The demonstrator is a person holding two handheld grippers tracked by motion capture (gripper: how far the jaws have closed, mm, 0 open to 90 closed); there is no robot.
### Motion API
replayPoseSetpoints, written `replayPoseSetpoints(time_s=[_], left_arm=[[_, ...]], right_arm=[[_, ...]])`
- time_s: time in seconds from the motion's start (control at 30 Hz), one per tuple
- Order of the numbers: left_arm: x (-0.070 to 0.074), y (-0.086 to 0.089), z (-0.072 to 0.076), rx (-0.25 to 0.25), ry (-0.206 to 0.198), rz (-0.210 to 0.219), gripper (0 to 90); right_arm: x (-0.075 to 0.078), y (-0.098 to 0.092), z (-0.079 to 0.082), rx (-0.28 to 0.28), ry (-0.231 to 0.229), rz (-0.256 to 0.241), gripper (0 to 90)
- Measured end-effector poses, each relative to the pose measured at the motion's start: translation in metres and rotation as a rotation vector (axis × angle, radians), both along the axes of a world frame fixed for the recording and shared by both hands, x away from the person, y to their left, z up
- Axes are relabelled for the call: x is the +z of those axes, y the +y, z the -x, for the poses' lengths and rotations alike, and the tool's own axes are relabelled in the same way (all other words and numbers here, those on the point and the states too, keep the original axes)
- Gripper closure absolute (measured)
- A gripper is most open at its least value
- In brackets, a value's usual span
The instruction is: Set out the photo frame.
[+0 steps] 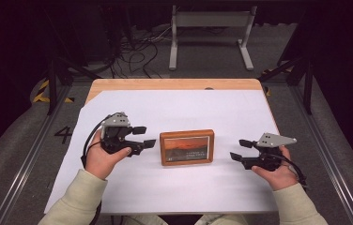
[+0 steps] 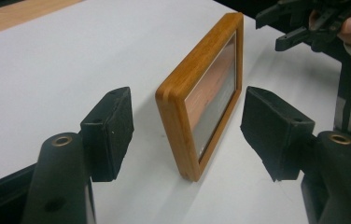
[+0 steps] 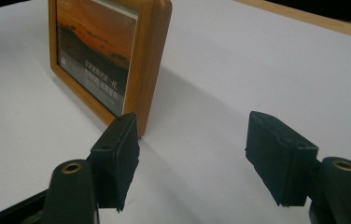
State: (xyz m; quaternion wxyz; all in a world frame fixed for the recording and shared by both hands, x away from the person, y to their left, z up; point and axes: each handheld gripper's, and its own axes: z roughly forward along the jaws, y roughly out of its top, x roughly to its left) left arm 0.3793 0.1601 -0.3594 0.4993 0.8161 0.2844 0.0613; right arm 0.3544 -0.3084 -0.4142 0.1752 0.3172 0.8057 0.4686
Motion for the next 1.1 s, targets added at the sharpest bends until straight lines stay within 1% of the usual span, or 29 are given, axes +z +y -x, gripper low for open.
replayPoseSetpoints(time_s=[0.1, 0.17, 0.2, 0.23, 0.3, 0.33, 0.4, 0.43, 0.5, 0.57, 0.6, 0.63, 0.67, 0.73, 0.8, 0.83, 0.9, 0.93, 0.97, 1.0, 1.07, 1.1], left_arm=[[-0.005, 0.005, 0.009, 0.017, -0.015, 0.030, 32.1], [-0.010, 0.008, 0.016, 0.028, -0.027, 0.024, 31.7], [-0.013, 0.010, 0.018, 0.034, -0.029, 0.030, 31.7], [-0.017, 0.012, 0.022, 0.048, -0.022, 0.039, 31.8], [-0.023, 0.015, 0.025, 0.067, -0.016, 0.053, 31.5], [-0.027, 0.017, 0.026, 0.086, -0.025, 0.060, 31.1], [-0.032, 0.020, 0.029, 0.104, -0.026, 0.068, 29.2], [-0.034, 0.020, 0.029, 0.111, -0.035, 0.069, 29.2], [-0.040, 0.021, 0.033, 0.118, -0.044, 0.072, 29.3], [-0.047, 0.022, 0.034, 0.100, -0.037, 0.085, 28.6], [-0.050, 0.022, 0.036, 0.099, -0.038, 0.088, 28.1], [-0.053, 0.023, 0.036, 0.099, -0.051, 0.086, 28.1], [-0.058, 0.024, 0.037, 0.096, -0.052, 0.090, 28.1], [-0.066, 0.025, 0.039, 0.100, -0.051, 0.085, 27.8], [-0.073, 0.026, 0.040, 0.104, -0.065, 0.079, 27.7], [-0.076, 0.027, 0.040, 0.113, -0.082, 0.072, 27.7], [-0.080, 0.027, 0.039, 0.131, -0.130, 0.054, 27.8], [-0.083, 0.027, 0.039, 0.138, -0.139, 0.055, 28.1], [-0.088, 0.026, 0.036, 0.141, -0.139, 0.049, 28.3], [-0.088, 0.026, 0.036, 0.141, -0.139, 0.049, 28.1], [-0.096, 0.025, 0.032, 0.150, -0.107, 0.042, 27.9], [-0.098, 0.026, 0.031, 0.151, -0.109, 0.037, 28.3]], right_arm=[[0.001, -0.002, 0.001, -0.012, -0.011, -0.017, 35.5], [0.001, -0.004, 0.001, -0.021, -0.018, -0.022, 35.5], [0.000, -0.005, 0.001, -0.022, -0.021, -0.024, 35.5], [0.000, -0.006, 0.002, -0.026, -0.024, -0.027, 35.4], [-0.001, -0.007, 0.002, -0.032, -0.023, -0.032, 35.5], [-0.001, -0.008, 0.002, -0.034, -0.023, -0.034, 35.4], [-0.001, -0.008, 0.003, -0.037, -0.027, -0.034, 35.2], [-0.001, -0.008, 0.003, -0.039, -0.029, -0.036, 35.1], [-0.001, -0.008, 0.003, -0.041, -0.032, -0.039, 35.0], [-0.001, -0.009, 0.003, -0.041, -0.037, -0.039, 35.0], [-0.002, -0.009, 0.003, -0.040, -0.040, -0.041, 35.0], [-0.003, -0.009, 0.003, -0.039, -0.041, -0.044, 35.0], [-0.003, -0.009, 0.004, -0.038, -0.041, -0.045, 35.0], [-0.005, -0.009, 0.004, -0.037, -0.041, -0.045, 35.0], [-0.007, -0.009, 0.004, -0.037, -0.043, -0.047, 35.0], [-0.008, -0.009, 0.005, -0.039, -0.045, -0.048, 35.0], [-0.010, -0.010, 0.005, -0.040, -0.050, -0.052, 35.0], [-0.011, -0.010, 0.005, -0.042, -0.052, -0.056, 35.0], [-0.012, -0.010, 0.005, -0.043, -0.052, -0.056, 35.0], [-0.015, -0.011, 0.005, -0.047, -0.050, -0.056, 35.0], [-0.017, -0.011, 0.005, -0.049, -0.045, -0.050, 35.0], [-0.018, -0.011, 0.005, -0.049, -0.041, -0.046, 34.8]])
